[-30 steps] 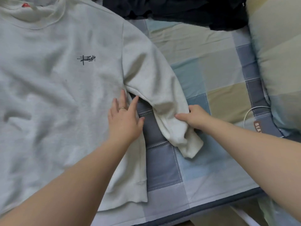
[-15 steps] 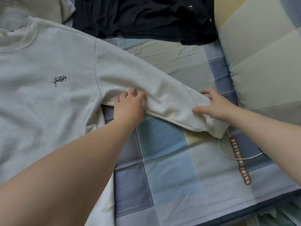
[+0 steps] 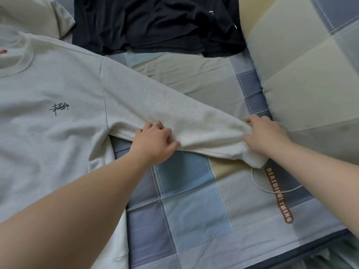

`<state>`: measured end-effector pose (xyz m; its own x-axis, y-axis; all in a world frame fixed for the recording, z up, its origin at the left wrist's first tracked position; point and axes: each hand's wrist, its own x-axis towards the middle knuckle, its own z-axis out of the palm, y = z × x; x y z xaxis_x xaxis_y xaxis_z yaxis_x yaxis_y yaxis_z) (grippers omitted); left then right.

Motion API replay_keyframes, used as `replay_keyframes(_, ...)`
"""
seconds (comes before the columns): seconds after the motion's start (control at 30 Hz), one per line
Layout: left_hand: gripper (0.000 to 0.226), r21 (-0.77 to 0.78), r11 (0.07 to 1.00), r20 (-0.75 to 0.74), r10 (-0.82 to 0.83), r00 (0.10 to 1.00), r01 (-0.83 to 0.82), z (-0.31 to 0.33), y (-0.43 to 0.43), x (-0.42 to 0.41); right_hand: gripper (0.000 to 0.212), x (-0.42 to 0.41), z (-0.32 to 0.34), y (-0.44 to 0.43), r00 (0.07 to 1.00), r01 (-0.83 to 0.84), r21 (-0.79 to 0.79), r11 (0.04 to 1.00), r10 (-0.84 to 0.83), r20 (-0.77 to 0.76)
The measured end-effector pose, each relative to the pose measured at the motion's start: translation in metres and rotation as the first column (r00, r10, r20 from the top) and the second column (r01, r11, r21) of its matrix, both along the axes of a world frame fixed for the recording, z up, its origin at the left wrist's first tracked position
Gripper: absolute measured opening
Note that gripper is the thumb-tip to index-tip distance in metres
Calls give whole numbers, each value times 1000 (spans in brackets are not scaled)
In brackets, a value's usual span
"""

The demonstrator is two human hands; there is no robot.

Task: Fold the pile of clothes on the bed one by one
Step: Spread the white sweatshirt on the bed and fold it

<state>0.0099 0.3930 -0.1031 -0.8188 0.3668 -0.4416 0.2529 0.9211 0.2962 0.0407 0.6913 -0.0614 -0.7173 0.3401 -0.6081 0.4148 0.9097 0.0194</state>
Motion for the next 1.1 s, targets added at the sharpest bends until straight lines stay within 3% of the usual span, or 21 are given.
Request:
replay_keyframes(0.1, 44, 5, 999, -65, 38, 997, -38, -11, 8, -3, 60, -13, -7, -19, 980, -91, -74, 993, 76, -184)
replay_keyframes(0.23, 74, -114, 993, 183, 1, 983, 21, -31, 14, -2, 70, -34, -28, -52, 919, -340, -79, 937, 314, -239)
replay_keyframes(0.37, 76, -119, 993, 183, 10, 983, 12, -42, 13, -2, 68, -28, -56, -68, 825, -554, -44, 831, 541, -162)
replay_keyframes(0.43, 76, -123, 992, 177, 6, 984, 16, -43, 12, -4, 65, -14, -67, -48, 818, -573, -11, 819, 571, -69)
replay_keyframes(0.53, 76, -127, 992, 195, 13, 981, 12, -41, 13, -5, 65, 10, -68, -7, 922, -387, 94, 917, 388, 10)
replay_keyframes(0.63, 76, -146, 989, 208, 21, 978, 10, -37, 16, -5, 74, 18, -55, 2, 986, -151, 150, 977, 159, -48)
replay_keyframes(0.73, 77, -160, 987, 205, 41, 978, -8, -34, 19, -6, 71, 7, -42, -4, 972, 123, -33, 992, -127, -195)
replay_keyframes(0.83, 77, -173, 984, 175, 77, 981, -47, -32, 25, -3, 56, -1, -29, 4, 891, 447, -277, 851, -452, 48)
replay_keyframes(0.93, 75, -166, 980, 112, 131, 985, -111, -28, 39, 4, 26, 10, -16, 20, 818, 575, -399, 714, -511, 266)
replay_keyframes(1.0, 71, -137, 984, 77, 128, 989, -117, -25, 52, 11, 11, 20, -8, 29, 822, 567, -495, 659, -492, 286)
replay_keyframes(1.1, 66, -46, 996, 67, 75, 995, -72, -23, 80, 21, 13, 32, 1, 36, 802, 538, -576, 615, -584, 126)
